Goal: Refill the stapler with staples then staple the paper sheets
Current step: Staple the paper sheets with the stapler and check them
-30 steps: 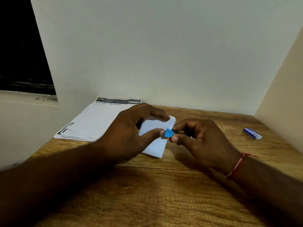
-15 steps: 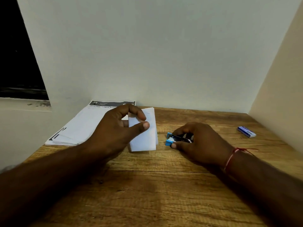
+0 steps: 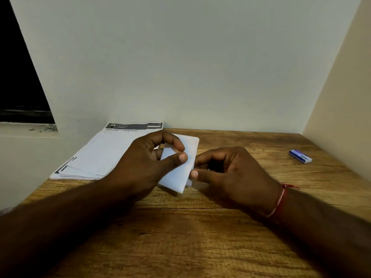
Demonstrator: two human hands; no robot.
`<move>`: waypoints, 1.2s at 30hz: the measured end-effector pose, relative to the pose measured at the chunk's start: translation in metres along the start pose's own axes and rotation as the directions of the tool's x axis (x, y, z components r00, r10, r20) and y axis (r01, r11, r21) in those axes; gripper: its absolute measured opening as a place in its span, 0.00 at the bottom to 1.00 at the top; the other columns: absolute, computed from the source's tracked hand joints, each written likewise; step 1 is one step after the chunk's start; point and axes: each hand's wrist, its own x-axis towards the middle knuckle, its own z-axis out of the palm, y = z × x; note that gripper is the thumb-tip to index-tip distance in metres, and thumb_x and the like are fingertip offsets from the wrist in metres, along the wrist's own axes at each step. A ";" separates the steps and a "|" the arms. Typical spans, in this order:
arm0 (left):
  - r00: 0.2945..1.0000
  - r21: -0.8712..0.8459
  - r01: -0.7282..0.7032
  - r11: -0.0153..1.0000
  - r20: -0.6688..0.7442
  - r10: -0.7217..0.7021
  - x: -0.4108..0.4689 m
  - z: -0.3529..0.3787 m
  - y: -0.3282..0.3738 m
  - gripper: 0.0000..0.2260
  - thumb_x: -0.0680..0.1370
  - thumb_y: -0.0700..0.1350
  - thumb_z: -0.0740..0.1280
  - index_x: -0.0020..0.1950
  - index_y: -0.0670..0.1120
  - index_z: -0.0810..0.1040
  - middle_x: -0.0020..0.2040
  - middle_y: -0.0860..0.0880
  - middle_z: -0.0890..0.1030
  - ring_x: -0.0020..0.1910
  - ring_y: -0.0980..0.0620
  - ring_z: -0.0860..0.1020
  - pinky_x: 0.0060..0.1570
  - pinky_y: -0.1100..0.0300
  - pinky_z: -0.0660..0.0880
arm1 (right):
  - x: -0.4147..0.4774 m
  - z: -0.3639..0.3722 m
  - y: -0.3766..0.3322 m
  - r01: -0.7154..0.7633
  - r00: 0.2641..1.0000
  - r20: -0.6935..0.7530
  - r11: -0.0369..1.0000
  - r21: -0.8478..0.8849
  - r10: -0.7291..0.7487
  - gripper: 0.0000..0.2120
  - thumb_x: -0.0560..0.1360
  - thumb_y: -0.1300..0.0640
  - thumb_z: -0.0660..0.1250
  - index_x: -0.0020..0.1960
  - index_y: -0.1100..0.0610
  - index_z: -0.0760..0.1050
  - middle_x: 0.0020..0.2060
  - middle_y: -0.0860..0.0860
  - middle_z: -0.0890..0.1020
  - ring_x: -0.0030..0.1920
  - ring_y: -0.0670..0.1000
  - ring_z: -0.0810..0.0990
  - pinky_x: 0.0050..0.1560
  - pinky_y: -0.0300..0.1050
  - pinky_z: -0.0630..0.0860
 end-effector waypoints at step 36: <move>0.995 -0.017 -0.101 0.995 -0.012 0.101 0.002 0.012 -0.001 0.02 0.80 0.42 0.79 0.50 0.44 0.91 0.43 0.50 0.92 0.37 0.61 0.88 0.42 0.74 0.79 | 0.000 0.007 -0.005 0.102 0.976 -0.183 0.992 -0.073 -0.114 0.07 0.83 0.58 0.75 0.47 0.51 0.89 0.35 0.43 0.84 0.36 0.43 0.81 0.40 0.42 0.77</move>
